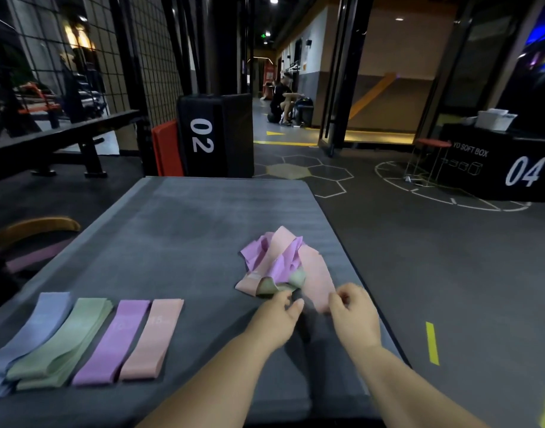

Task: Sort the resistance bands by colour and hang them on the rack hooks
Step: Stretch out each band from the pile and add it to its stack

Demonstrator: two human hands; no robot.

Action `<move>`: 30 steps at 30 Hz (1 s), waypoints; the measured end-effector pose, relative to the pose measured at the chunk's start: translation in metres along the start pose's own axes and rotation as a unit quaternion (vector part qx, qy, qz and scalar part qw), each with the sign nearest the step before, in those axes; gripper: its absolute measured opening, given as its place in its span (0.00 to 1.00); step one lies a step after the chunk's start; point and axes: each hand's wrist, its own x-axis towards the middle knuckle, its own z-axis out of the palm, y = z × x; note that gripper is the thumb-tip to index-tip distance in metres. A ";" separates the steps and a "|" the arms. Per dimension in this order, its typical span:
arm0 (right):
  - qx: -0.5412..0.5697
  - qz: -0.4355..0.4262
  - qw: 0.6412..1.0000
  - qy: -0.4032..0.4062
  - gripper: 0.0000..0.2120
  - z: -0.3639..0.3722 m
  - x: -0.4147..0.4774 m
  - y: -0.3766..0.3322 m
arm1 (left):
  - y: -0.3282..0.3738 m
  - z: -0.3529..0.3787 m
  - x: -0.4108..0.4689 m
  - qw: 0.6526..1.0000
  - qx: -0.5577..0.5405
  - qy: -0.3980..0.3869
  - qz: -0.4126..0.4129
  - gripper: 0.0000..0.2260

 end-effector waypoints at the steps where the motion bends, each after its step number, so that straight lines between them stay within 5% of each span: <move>1: 0.027 0.012 1.000 0.005 0.12 -0.005 -0.006 -0.002 | 0.003 0.003 -0.002 1.000 -0.026 -0.002 -0.012 0.21; 8: 0.179 0.094 0.979 -0.031 0.07 -0.026 -0.042 -0.018 | 0.027 0.019 -0.028 0.978 -0.204 -0.026 -0.032 0.11; 14: 0.129 0.101 0.978 -0.128 0.09 -0.037 -0.061 -0.016 | 0.022 0.017 -0.046 0.967 -0.248 0.012 -0.049 0.06; 18: 0.087 0.147 0.971 -0.166 0.13 -0.038 -0.063 -0.005 | 0.013 0.016 -0.060 0.987 -0.156 0.024 -0.042 0.05; 22: 0.051 0.145 0.977 -0.149 0.06 -0.038 -0.051 -0.001 | 0.006 0.011 -0.058 0.997 -0.046 0.052 -0.043 0.05; 25: -0.008 0.106 0.981 -0.160 0.13 -0.037 -0.036 -0.010 | 0.003 -0.001 -0.048 0.993 0.024 0.108 -0.043 0.12; 30: -0.129 0.048 0.973 -0.187 0.24 -0.012 -0.009 -0.016 | -0.004 -0.023 -0.021 0.983 0.071 0.167 -0.040 0.09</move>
